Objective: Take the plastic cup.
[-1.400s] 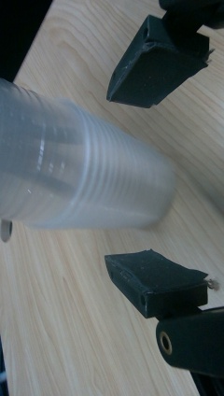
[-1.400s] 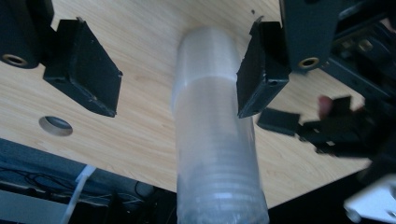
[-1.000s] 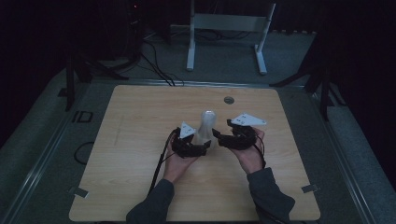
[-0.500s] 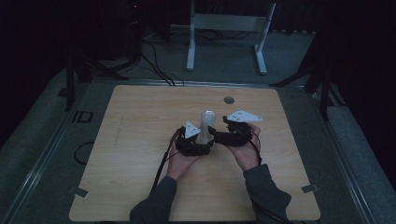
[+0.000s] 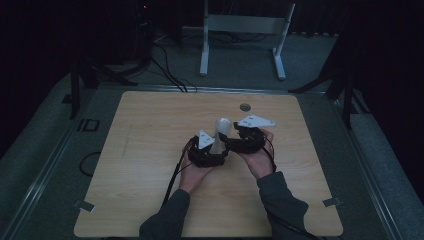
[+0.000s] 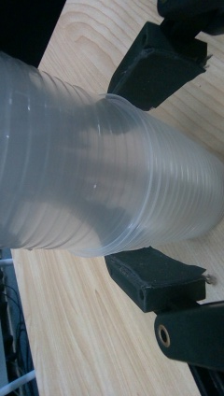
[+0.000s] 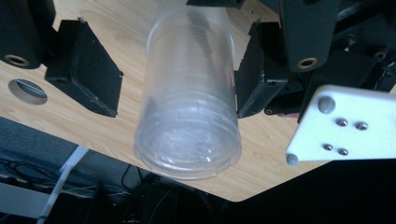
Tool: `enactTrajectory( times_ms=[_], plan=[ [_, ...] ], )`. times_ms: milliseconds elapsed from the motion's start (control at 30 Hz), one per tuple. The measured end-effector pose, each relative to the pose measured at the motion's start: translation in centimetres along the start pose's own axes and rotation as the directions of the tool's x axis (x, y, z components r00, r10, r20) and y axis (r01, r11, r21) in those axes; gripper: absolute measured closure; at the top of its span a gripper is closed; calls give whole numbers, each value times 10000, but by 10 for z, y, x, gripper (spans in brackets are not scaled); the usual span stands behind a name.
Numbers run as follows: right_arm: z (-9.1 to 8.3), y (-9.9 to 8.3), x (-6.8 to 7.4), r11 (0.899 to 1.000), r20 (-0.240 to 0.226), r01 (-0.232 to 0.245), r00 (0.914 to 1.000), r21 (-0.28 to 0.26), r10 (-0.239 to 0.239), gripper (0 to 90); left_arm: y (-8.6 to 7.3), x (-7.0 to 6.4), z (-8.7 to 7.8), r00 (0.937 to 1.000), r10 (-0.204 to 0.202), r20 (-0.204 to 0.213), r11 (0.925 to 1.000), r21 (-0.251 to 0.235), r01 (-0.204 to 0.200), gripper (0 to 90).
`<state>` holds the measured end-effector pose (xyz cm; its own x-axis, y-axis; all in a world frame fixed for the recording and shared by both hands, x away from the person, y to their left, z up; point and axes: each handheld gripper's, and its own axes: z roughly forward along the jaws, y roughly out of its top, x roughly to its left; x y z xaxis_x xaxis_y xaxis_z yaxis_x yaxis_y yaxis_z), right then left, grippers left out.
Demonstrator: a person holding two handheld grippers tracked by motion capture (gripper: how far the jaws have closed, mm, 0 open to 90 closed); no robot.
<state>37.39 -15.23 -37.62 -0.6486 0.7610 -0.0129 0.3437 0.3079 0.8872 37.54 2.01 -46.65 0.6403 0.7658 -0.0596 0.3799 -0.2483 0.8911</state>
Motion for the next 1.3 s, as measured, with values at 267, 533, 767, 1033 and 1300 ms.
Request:
enactTrajectory(
  times_ms=[267,533,767,1033,1300],
  plan=[
    [6,9,3,9999,-63,-47,10000,-162,46,339,-1,-1,0,10000,52,-63,10000,-83,-52,211],
    [15,13,3,10000,-71,-17,10000,0,17,362,-1,-1,0,9998,135,-127,9998,-131,-137,211],
    [16,15,4,10000,-62,13,10000,57,-13,389,-1,-2,0,9997,177,-170,9995,-245,-181,213],
    [14,18,5,10000,-12,13,10000,-36,-13,387,-2,-3,-1,9993,304,-232,9992,-265,-310,223],
    [14,17,3,9995,-195,-331,9993,-5,331,389,0,-3,-1,9997,142,-212,9989,-442,-151,185]
  ],
)
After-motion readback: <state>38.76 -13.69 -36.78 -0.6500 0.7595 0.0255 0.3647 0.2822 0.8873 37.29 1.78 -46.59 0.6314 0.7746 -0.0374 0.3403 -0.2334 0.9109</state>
